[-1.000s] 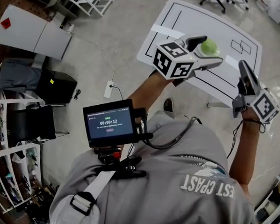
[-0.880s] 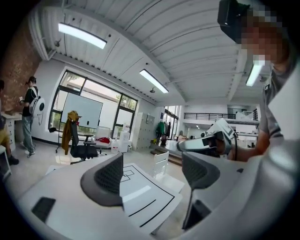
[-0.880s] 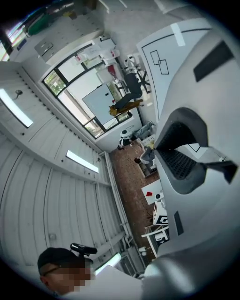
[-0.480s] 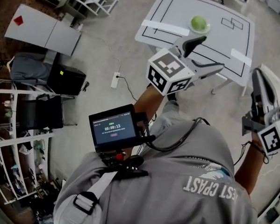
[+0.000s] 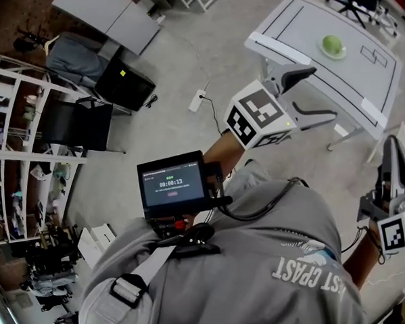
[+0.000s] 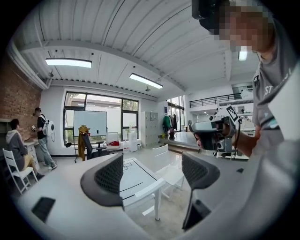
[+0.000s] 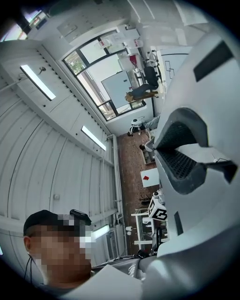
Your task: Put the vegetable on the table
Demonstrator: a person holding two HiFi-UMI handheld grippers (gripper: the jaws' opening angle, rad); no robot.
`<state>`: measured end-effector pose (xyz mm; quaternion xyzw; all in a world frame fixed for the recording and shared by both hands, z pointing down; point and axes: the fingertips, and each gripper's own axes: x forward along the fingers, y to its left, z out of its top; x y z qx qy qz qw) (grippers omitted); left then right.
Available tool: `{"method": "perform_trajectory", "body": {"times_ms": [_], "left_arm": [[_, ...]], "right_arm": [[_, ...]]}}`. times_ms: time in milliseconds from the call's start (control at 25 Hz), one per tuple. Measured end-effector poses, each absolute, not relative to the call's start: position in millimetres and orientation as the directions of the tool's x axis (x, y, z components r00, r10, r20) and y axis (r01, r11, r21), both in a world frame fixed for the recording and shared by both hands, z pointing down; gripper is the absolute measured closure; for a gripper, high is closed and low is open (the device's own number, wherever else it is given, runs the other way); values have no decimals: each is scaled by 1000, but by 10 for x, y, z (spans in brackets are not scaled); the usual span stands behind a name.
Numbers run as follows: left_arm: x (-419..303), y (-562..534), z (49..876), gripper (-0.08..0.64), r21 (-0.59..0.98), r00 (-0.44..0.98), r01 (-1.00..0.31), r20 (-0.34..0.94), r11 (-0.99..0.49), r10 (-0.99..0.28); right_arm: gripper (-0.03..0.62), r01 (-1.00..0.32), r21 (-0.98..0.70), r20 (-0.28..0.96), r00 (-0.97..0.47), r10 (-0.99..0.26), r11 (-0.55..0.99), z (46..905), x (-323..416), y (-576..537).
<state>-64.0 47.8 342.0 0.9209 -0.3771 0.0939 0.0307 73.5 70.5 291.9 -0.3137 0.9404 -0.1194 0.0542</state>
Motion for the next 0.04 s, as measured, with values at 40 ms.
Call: {"method": "perform_trajectory", "body": {"times_ms": [40], "left_arm": [[-767,594,3370,163,-14,695,-704,196,-710,-692]], "right_arm": [[586,-579,-259,-20,-797,-604,773,2884,645,809]]}}
